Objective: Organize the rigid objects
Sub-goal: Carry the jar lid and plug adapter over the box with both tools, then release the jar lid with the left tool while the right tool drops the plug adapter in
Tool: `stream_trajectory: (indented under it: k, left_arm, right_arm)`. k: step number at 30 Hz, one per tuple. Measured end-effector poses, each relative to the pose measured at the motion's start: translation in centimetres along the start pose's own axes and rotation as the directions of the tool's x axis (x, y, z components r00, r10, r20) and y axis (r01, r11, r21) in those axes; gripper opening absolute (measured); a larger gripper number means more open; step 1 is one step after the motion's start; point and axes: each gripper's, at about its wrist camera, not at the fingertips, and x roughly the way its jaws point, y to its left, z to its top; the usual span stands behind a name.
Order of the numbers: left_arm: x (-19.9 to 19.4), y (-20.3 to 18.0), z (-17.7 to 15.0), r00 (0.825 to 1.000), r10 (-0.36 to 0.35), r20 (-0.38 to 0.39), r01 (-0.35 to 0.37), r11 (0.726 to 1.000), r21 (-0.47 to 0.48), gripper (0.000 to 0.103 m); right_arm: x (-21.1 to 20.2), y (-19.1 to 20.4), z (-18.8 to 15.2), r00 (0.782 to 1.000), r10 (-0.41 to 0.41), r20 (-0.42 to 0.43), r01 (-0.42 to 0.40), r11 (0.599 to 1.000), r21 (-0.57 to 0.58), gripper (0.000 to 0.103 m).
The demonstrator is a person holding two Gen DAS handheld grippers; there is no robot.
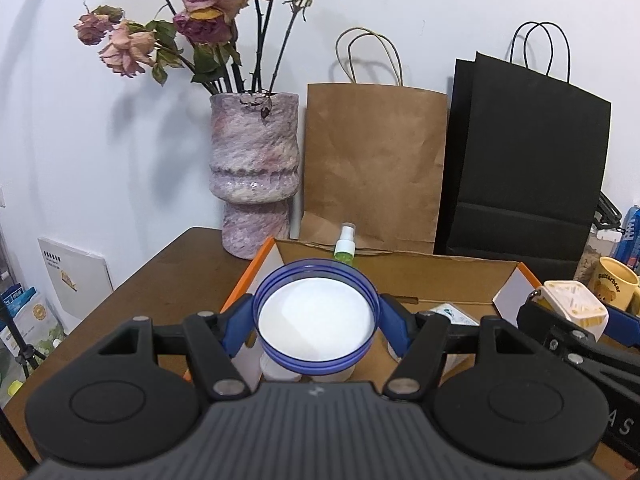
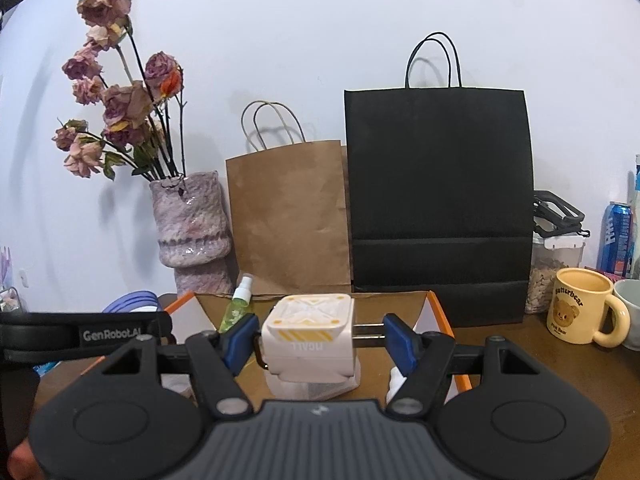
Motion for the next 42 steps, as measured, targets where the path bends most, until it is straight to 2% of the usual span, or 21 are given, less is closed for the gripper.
stream_trajectory:
  k: [10,22,25,26,27,29,31,34,42]
  left_arm:
    - [3.8,-0.8,0.4,1.000,0.007,-0.017,-0.006,0.999,0.033,0.068]
    - [6.7,-0.8,0.3,0.999,0.034,-0.034,-0.031,0.996,0.081,0.068]
    - [7.1,-0.7,0.2,0.999,0.034,-0.040,-0.030,0.995,0.093,0.070]
    - [7.1,-0.7,0.1,0.999,0.035,-0.040,-0.031,0.995,0.093,0.076]
    - [7.1,-0.6,0.1,0.999,0.038,-0.036,-0.035,0.995,0.094,0.085]
    - [6.8,-0.6,0.1,0.999,0.044,-0.014,-0.043,0.994,0.096,0.095]
    - [6.5,-0.7,0.2,0.999,0.046,0.004,-0.046,0.994,0.103,0.103]
    - [6.5,-0.6,0.2,0.999,0.049,0.005,-0.049,0.993,0.103,0.103]
    - [6.8,-0.2,0.2,0.999,0.052,-0.015,-0.050,0.995,0.082,0.103]
  right_arm:
    - [3.9,-0.6,0.0,1.000,-0.005,-0.028,0.004,0.999,-0.032,0.067]
    - [6.4,-1.1,-0.4,0.998,-0.006,-0.063,0.001,0.997,-0.078,0.067]
    - [6.7,-1.2,-0.5,0.997,-0.011,-0.081,0.005,0.997,-0.077,0.068]
    - [6.8,-1.3,-0.6,0.996,-0.010,-0.088,0.003,0.997,-0.078,0.068]
    - [6.8,-1.3,-0.6,0.996,-0.010,-0.088,0.004,0.997,-0.077,0.069]
    - [6.7,-1.3,-0.6,0.997,-0.025,-0.077,0.019,0.997,-0.080,0.091]
    - [6.4,-1.2,-0.6,0.998,-0.039,-0.056,0.034,0.996,-0.082,0.098]
    - [6.4,-1.4,-0.5,0.997,-0.055,-0.056,0.050,0.996,-0.076,0.103]
    - [6.7,-1.9,-0.6,0.995,-0.066,-0.070,0.062,0.997,-0.054,0.103]
